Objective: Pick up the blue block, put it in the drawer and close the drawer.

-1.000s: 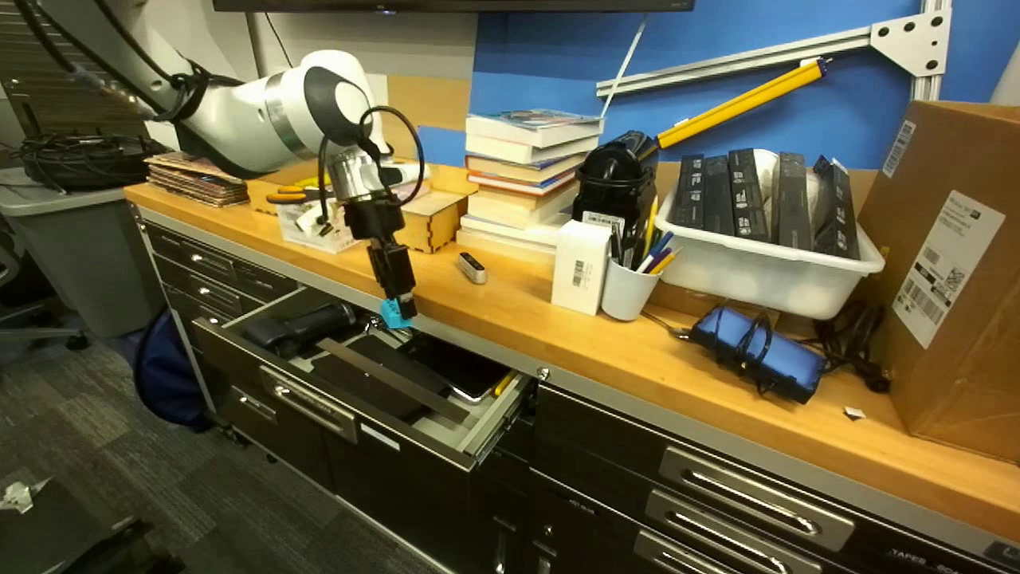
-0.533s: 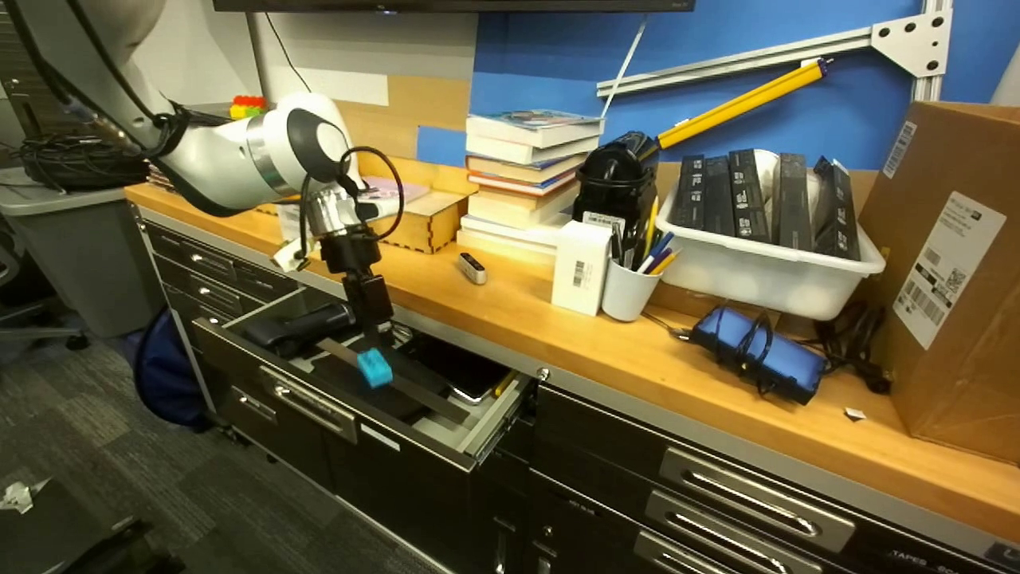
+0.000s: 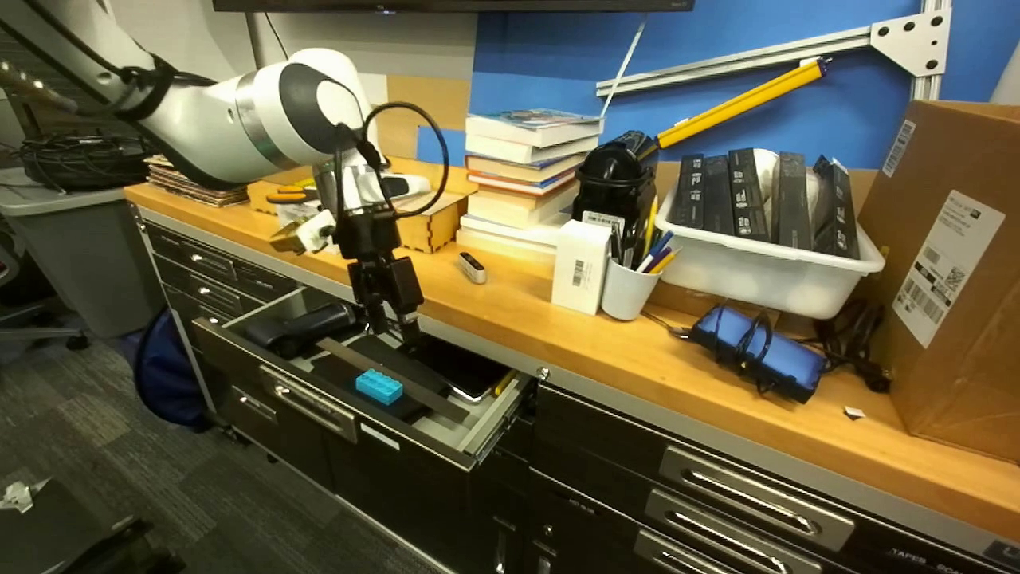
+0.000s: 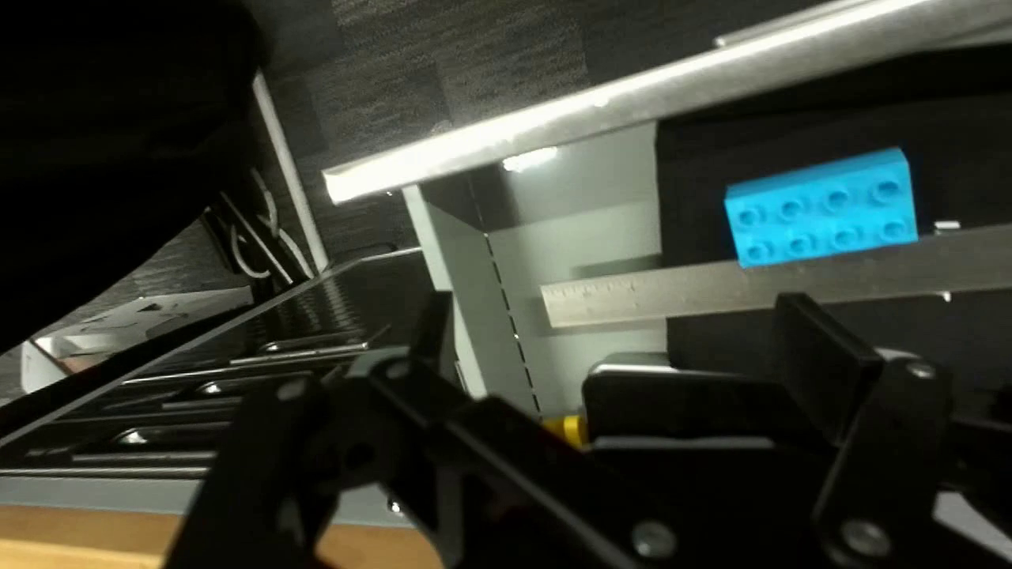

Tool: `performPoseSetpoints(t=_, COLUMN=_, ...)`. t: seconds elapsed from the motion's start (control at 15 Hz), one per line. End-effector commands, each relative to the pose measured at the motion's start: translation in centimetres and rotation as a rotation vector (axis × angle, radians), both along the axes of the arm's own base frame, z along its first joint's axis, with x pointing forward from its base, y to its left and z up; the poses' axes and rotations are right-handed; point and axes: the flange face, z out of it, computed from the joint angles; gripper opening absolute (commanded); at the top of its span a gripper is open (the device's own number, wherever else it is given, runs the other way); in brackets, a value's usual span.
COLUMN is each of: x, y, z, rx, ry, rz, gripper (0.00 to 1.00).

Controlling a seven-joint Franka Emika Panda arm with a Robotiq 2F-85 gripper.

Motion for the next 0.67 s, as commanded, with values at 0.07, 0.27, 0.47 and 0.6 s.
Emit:
performPoseSetpoints(t=0.07, x=-4.9, y=-4.1, z=1.0, rx=0.179, ry=0.104, rz=0.126, gripper=1.00)
performPoseSetpoints(t=0.27, x=-7.5, y=-4.0, z=-1.6, rx=0.279, ry=0.249, rz=0.184, gripper=1.00)
performPoseSetpoints(t=0.47, x=-9.1, y=-3.8, z=-4.7, rx=0.193, ry=0.311, rz=0.152, gripper=1.00)
performPoseSetpoints(t=0.6, x=-9.7, y=-3.1, z=-6.7, rx=0.148, ry=0.342, rz=0.167, gripper=1.00)
